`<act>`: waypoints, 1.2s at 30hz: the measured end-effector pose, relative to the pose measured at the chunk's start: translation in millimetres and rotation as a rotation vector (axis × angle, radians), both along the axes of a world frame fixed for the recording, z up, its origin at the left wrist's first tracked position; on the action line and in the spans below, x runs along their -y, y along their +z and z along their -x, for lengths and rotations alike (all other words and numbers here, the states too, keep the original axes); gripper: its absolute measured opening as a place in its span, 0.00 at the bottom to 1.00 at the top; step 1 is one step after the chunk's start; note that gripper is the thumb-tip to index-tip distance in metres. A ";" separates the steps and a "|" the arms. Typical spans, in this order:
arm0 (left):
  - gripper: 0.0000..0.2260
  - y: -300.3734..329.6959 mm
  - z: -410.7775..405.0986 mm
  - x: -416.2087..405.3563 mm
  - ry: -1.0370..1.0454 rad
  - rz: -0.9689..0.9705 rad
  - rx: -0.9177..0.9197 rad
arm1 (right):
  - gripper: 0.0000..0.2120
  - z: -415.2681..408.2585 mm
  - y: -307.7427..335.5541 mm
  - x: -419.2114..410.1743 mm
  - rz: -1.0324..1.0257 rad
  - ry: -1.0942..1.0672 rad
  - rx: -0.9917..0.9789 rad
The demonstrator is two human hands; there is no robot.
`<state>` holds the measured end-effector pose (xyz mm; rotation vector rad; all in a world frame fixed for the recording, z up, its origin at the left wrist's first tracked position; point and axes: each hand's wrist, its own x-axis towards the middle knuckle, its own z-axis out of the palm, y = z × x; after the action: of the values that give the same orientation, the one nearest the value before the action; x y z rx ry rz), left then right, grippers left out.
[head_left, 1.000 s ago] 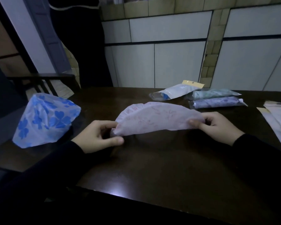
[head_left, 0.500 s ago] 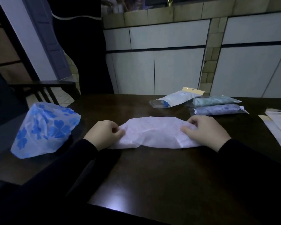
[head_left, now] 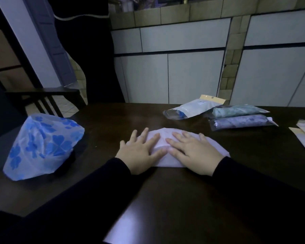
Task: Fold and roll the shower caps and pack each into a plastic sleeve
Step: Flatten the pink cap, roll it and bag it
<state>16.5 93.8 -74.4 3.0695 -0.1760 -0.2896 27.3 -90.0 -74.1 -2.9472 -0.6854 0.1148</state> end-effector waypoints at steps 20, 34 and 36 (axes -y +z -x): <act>0.42 1.4 -20.8 -12.5 0.004 0.042 -0.074 | 0.27 -24.7 -1.1 10.1 0.028 -0.041 -0.125; 0.40 -2.8 -5.3 -46.5 -0.199 0.077 -0.088 | 0.26 -22.6 -4.0 27.0 0.067 0.034 -0.117; 0.45 -0.4 -1.1 -51.5 -0.176 0.063 -0.128 | 0.26 -21.8 -4.6 28.1 0.063 0.051 -0.149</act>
<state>17.6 145.3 -74.7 2.9643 -0.4415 -0.4781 49.1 -118.1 -78.7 -2.9430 -0.7487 0.3629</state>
